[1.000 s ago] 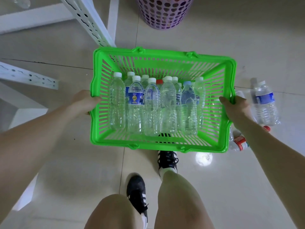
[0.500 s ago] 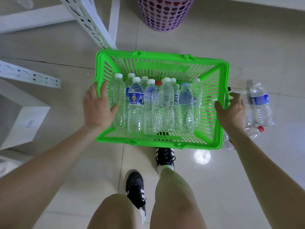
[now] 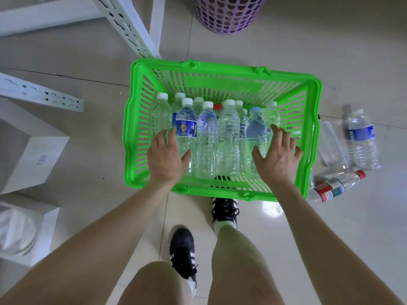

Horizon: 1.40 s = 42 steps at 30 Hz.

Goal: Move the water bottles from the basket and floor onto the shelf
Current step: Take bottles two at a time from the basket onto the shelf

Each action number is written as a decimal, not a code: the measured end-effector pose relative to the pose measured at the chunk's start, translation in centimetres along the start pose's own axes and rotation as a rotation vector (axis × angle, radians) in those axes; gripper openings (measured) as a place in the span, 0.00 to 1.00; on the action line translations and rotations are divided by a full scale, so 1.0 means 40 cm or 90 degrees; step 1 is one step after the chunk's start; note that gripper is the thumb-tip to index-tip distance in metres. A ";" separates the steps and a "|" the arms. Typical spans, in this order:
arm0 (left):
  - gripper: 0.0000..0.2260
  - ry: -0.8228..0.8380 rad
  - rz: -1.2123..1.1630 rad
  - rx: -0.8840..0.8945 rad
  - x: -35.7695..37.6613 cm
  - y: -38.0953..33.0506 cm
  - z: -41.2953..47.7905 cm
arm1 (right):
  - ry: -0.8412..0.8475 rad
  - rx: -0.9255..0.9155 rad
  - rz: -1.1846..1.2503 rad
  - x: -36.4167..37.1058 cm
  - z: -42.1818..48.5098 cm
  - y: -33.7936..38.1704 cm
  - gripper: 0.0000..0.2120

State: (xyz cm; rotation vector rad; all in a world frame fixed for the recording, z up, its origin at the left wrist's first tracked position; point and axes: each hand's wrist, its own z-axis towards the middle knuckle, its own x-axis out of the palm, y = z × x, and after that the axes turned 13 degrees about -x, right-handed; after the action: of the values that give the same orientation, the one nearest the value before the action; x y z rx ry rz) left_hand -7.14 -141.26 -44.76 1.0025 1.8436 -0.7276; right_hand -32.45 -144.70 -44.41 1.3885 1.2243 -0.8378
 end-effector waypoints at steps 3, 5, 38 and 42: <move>0.33 0.035 -0.050 -0.016 0.028 -0.008 0.013 | 0.004 0.005 0.029 0.035 0.008 -0.003 0.31; 0.34 0.058 -0.084 -0.031 0.046 -0.013 0.023 | 0.019 0.014 0.044 0.058 0.014 -0.007 0.32; 0.23 0.523 -0.714 -0.293 -0.008 0.017 0.074 | 0.117 0.376 0.723 0.021 0.092 -0.009 0.40; 0.25 0.544 -0.752 -0.263 -0.095 0.021 0.019 | 0.114 0.340 0.757 -0.087 0.054 0.030 0.37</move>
State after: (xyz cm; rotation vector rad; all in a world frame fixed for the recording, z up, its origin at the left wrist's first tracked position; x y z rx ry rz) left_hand -5.02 -142.74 -41.75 -0.2405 3.1881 -0.5022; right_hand -31.79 -147.50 -41.26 2.2585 0.1022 -0.1630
